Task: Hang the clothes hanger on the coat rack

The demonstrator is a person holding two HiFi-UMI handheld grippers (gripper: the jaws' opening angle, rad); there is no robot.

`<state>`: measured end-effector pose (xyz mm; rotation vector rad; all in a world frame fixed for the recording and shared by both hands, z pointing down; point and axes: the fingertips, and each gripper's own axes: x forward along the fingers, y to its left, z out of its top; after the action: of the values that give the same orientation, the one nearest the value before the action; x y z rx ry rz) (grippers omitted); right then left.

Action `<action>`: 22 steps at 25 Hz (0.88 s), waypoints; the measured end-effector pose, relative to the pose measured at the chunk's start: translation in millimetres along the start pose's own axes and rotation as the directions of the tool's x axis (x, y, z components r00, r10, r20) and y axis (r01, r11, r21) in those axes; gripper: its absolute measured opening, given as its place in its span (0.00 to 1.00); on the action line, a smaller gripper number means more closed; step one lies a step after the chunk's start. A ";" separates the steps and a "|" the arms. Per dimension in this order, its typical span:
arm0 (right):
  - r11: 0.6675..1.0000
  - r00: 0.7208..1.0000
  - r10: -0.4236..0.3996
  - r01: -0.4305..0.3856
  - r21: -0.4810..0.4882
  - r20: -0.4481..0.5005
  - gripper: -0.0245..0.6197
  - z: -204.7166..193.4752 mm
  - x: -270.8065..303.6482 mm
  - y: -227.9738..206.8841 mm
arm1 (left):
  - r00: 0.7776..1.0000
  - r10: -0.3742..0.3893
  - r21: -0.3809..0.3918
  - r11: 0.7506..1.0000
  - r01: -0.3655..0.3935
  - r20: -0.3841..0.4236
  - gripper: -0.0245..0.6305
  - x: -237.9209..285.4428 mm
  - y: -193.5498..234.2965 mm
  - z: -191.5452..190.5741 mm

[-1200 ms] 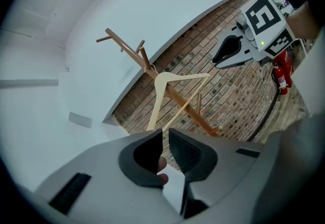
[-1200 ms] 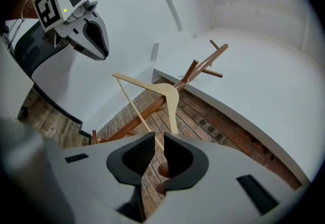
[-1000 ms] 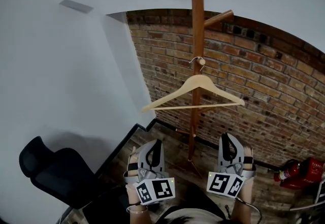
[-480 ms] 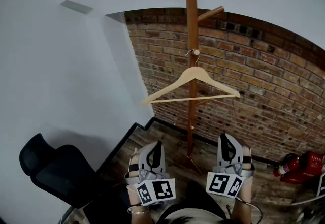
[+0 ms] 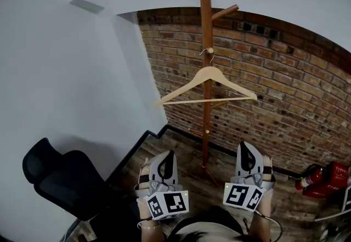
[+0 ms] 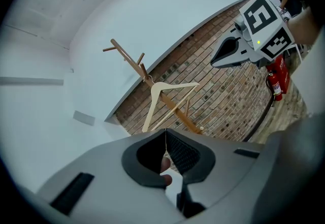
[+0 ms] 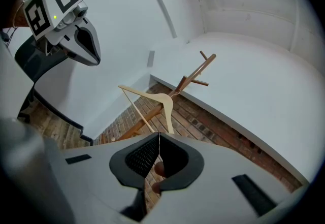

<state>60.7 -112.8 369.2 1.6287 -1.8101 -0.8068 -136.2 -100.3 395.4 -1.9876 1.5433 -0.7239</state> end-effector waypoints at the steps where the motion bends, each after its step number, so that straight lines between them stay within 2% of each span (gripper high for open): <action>1: 1.000 1.000 -0.004 0.004 -0.003 0.005 0.10 1.1 -0.3 -1.1 | 1.000 0.005 0.002 1.000 -0.005 0.000 0.06 -1.0 1.0 -0.4; 11: 0.998 0.998 0.038 -0.036 -0.041 0.047 0.10 -2.2 -13.6 -11.6 | 0.999 0.025 0.004 1.000 -0.025 -0.026 0.06 -8.3 -12.9 16.2; 22: 0.996 0.995 0.087 -0.085 -0.028 0.058 0.10 -34.5 -45.8 -35.0 | 0.997 0.020 -0.023 1.000 -0.021 -0.076 0.06 -36.3 -54.0 47.1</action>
<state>114.0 -72.1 364.7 1.5149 -1.8891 -0.8436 -73.8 -49.7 394.7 -1.9794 1.6208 -0.7841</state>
